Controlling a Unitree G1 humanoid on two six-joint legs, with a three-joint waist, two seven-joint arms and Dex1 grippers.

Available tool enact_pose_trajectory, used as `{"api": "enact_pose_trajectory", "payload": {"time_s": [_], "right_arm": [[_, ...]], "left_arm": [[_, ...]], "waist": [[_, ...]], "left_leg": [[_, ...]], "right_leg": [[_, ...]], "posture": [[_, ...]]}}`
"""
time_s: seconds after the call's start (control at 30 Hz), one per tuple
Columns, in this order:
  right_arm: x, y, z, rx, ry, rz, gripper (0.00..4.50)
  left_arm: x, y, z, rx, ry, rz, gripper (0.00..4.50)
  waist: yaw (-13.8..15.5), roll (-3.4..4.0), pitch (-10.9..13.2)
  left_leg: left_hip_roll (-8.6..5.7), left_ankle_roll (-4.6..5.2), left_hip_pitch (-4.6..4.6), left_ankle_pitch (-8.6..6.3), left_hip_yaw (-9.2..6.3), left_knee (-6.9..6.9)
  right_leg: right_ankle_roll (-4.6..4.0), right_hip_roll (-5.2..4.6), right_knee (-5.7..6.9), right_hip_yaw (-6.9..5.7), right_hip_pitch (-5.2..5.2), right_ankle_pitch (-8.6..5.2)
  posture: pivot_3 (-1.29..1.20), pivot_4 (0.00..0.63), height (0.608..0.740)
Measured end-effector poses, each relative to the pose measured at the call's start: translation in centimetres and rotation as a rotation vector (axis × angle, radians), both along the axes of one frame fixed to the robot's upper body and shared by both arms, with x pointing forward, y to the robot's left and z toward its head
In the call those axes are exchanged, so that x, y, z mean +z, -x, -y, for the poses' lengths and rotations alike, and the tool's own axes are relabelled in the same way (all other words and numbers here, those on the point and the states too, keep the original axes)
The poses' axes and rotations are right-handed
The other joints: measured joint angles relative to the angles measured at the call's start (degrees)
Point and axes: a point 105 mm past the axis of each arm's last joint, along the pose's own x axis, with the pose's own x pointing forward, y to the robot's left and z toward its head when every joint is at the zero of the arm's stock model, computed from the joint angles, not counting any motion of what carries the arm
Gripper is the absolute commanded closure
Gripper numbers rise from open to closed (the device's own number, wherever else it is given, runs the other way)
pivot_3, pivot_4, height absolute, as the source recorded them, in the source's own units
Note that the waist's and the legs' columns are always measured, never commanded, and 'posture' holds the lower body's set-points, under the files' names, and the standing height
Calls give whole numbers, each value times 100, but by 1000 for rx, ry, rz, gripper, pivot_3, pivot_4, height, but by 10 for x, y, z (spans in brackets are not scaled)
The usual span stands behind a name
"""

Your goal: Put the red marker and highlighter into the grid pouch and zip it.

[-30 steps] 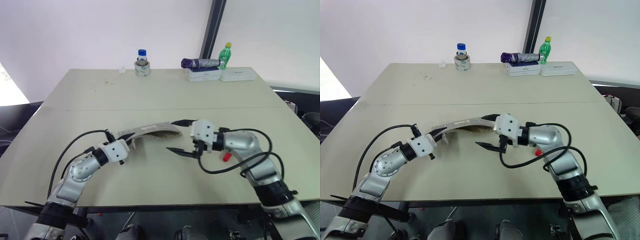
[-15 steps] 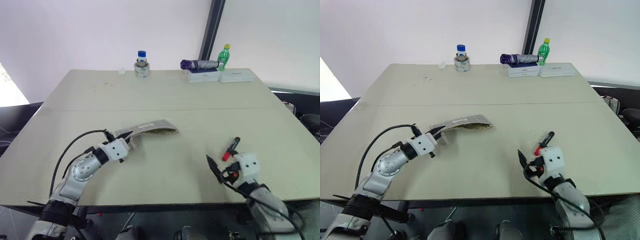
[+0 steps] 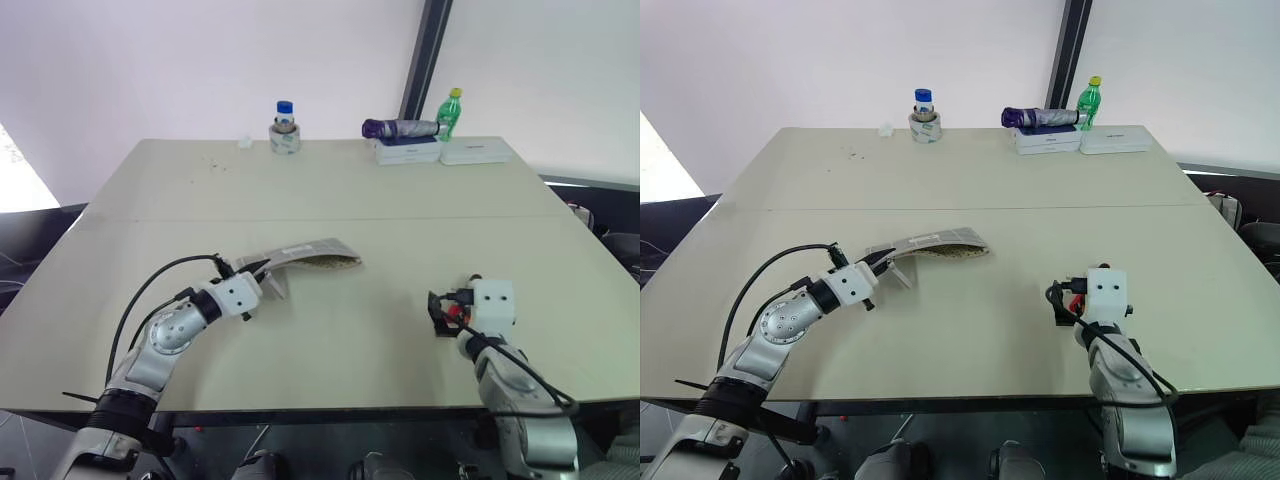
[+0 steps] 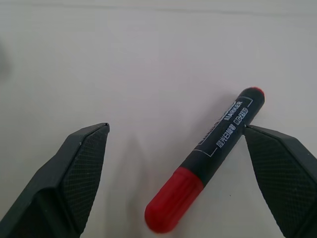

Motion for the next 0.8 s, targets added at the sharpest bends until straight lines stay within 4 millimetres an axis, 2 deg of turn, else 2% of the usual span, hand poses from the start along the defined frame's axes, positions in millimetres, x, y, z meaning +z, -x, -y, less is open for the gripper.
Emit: {"api": "enact_pose_trajectory", "payload": {"time_s": [0.17, 0.3, 0.4, 0.53, 0.6, 0.73, 0.8], "right_arm": [[-7, -11, 11, -134, -41, -113, 45], [-9, -15, 16, -169, -35, -147, 45], [-10, -16, 15, -161, -37, -149, 902], [-11, -18, 7, -124, -38, -159, 2869], [-12, -19, 2, -100, -34, -160, 4026], [-9, -22, 4, -58, 18, -147, 4135], [3, -33, -3, 105, 111, -79, 4135]], "left_arm": [[-7, 4, -2, 6, -1, -21, 4500], [-6, 5, -1, 7, 0, -16, 4500], [-3, 7, 0, 1, 1, -5, 4500], [-5, 8, -1, 6, 0, -13, 4500], [-6, 7, -1, 10, -1, -18, 4500], [-6, 7, -2, 12, -1, -19, 4500], [-6, 7, -2, 12, -1, -20, 4500]], "waist": [[9, 0, 0], [-5, 1, 0], [-13, 1, -1], [-6, 1, -1], [-4, 0, -1], [-11, 0, -1], [-24, 4, 1]], "left_leg": [[-1, -10, -2, 6, 2, 0], [-1, -8, -3, 5, 3, -1], [-1, -9, -2, 5, 3, -2], [-1, -3, -2, 2, 3, -1], [-1, -1, -2, 1, 3, -1], [-1, -1, -2, 1, 3, -1], [-2, 15, -3, -9, 8, -2]], "right_leg": [[0, -2, 1, 0, -1, 0], [0, -2, 1, 0, -2, 0], [1, -1, 1, 0, -2, 0], [1, -1, 1, 0, -2, 0], [1, -2, 1, 0, -1, 0], [1, -2, 1, 0, -1, 0], [1, -2, 0, 2, -6, 0]], "posture": [[0, 150, 738], [0, 150, 738], [0, 150, 738], [0, 150, 738], [0, 150, 738], [0, 150, 738], [0, 150, 738]]}}
